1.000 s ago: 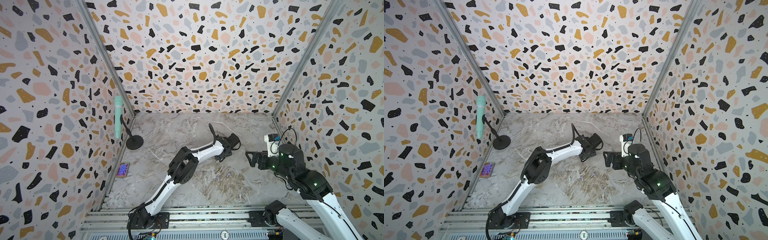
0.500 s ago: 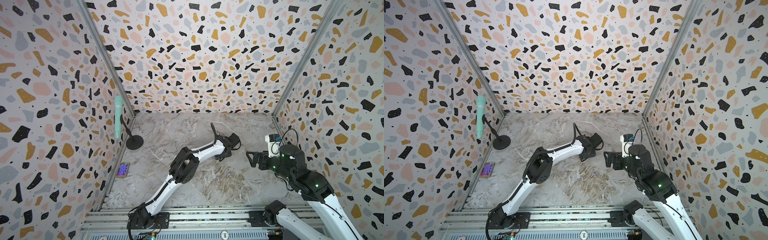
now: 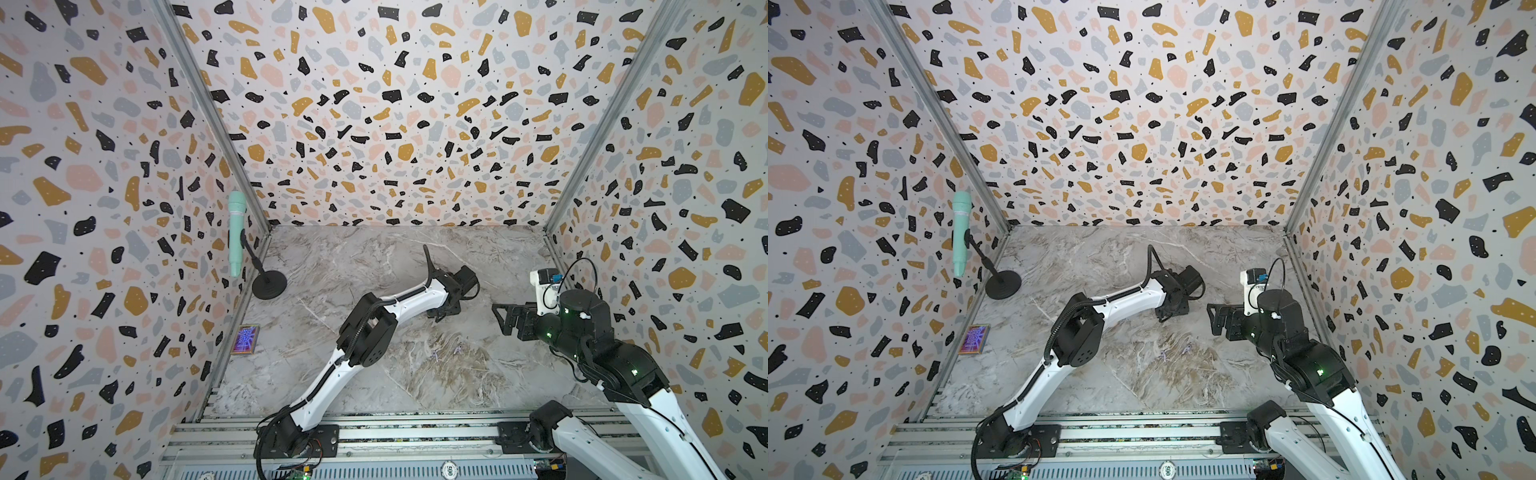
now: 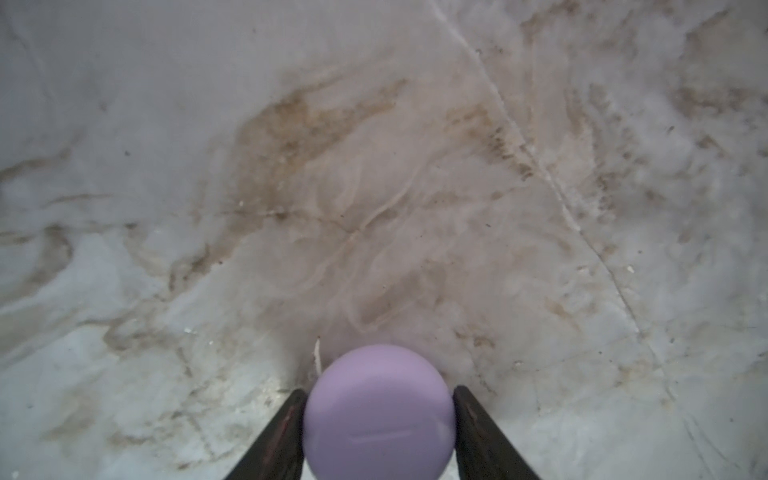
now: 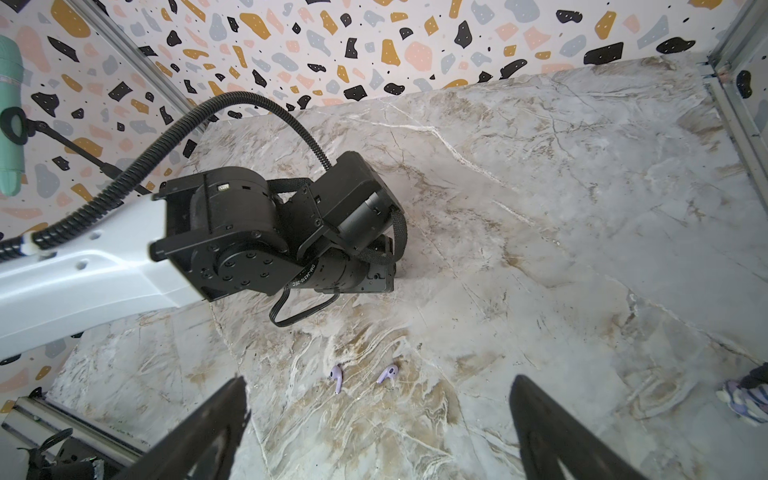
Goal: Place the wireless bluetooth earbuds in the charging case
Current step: 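Lower the left gripper and grasp the lilac case, then lift the lilac case with the left gripper and carry it toward the right gripper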
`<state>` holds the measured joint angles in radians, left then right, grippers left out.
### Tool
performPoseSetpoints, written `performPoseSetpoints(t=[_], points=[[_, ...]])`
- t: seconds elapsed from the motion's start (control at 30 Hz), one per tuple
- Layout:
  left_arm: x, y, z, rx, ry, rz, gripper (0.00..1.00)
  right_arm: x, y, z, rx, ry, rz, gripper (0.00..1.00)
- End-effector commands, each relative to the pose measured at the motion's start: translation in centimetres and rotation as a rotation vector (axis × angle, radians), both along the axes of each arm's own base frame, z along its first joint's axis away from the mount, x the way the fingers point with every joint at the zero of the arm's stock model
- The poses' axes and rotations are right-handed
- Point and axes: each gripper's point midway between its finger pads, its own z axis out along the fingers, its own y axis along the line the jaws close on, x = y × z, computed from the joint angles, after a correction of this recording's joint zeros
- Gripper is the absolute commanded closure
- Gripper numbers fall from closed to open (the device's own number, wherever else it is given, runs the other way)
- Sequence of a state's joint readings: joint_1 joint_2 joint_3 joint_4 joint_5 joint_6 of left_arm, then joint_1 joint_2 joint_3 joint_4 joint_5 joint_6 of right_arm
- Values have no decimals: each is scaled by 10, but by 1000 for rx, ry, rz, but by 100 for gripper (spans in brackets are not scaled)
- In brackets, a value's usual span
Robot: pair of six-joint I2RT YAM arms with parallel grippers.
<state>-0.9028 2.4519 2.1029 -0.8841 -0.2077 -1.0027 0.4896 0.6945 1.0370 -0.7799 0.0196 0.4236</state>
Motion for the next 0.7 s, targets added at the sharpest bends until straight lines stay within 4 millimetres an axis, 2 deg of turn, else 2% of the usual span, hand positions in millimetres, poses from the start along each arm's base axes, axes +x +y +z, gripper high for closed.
performPoseSetpoints(t=[0.0,0.27,0.4,0.6,0.67], points=[[-37,55,-66,225,225,-14,43,-4,0,14,8,-25,13,1],[-41,58,-77,239,252,-25,51,-4,-1,12,5,-23,11,1],[-41,60,-74,256,248,-48,57,-4,-1,12,5,-23,10,1],[-35,67,-53,294,177,-129,79,-5,2,5,13,-4,17,1],[-34,71,-44,301,148,-158,91,-5,4,3,19,5,28,1]])
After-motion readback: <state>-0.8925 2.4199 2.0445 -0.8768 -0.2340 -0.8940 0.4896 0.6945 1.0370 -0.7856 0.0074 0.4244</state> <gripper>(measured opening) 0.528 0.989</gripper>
